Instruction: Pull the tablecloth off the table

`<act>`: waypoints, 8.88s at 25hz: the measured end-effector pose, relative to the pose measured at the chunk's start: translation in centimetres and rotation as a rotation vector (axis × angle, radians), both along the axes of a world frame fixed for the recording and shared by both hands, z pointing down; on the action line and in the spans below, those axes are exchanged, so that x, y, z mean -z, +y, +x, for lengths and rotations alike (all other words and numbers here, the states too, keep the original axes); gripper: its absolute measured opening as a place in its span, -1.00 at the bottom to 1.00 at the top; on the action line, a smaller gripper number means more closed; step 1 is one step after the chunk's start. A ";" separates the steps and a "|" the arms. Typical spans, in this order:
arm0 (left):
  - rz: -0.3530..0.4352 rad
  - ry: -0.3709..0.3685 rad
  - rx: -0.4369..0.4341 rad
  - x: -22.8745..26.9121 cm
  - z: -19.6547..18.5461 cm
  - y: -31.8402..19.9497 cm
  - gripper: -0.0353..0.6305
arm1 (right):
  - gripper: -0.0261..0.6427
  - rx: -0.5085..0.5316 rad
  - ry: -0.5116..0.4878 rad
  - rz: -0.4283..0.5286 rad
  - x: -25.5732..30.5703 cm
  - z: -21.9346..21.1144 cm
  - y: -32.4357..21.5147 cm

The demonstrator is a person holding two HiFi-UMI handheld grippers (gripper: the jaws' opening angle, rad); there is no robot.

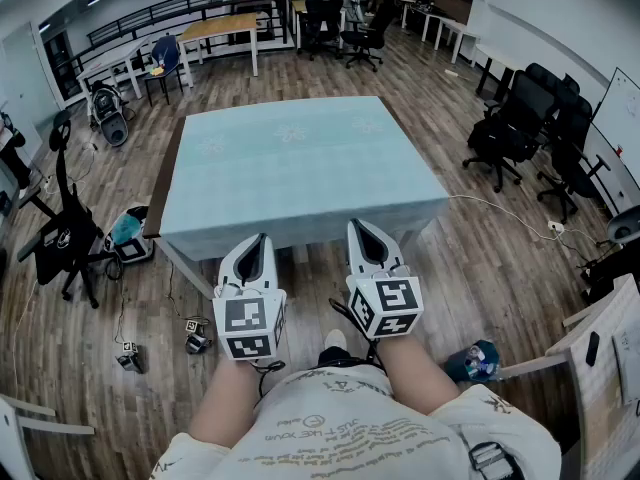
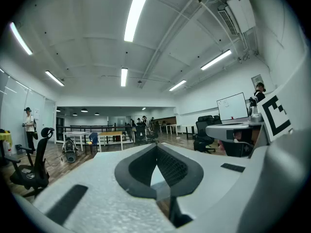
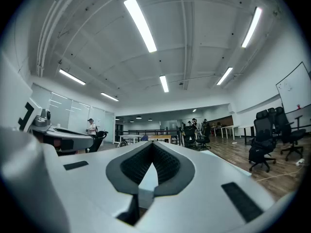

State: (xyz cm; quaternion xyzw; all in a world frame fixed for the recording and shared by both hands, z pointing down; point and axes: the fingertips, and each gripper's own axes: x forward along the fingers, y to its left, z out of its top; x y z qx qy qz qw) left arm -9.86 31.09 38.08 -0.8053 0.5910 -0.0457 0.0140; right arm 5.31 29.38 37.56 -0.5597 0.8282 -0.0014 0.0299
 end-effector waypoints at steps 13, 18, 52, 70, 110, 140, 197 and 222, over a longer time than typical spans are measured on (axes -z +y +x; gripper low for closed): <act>-0.028 -0.004 -0.006 -0.7 0.1 -2.2 -0.86 | -0.88 -0.013 -0.036 -0.028 -0.7 0.0 -2.4; -0.048 0.001 -0.002 -1.4 -0.3 -3.5 -0.86 | -0.88 -0.027 -0.051 -0.042 -1.2 0.1 -3.8; -0.161 -0.051 0.108 -2.9 7.1 -26.9 -0.86 | -0.87 0.084 -0.093 -0.118 -2.6 6.8 -28.8; -0.236 0.042 0.128 -7.4 3.9 -35.9 -0.86 | -0.76 0.071 -0.050 -0.162 -5.5 6.1 -37.3; -0.631 0.043 0.274 -23.3 -17.3 -63.8 -0.44 | -0.43 -0.082 0.129 -0.487 -18.2 11.1 -67.3; -0.983 0.059 0.333 -37.3 -27.1 -62.8 0.16 | -0.11 -0.273 0.209 -0.989 -37.0 25.3 -72.6; -0.312 0.262 -0.312 -6.1 -1.6 -63.1 -0.87 | -0.88 0.629 -0.021 -0.512 -9.1 -7.6 -61.3; 0.069 -0.004 0.011 12.8 3.3 -56.3 -0.87 | -0.88 0.275 -0.078 0.001 12.1 -1.2 -54.6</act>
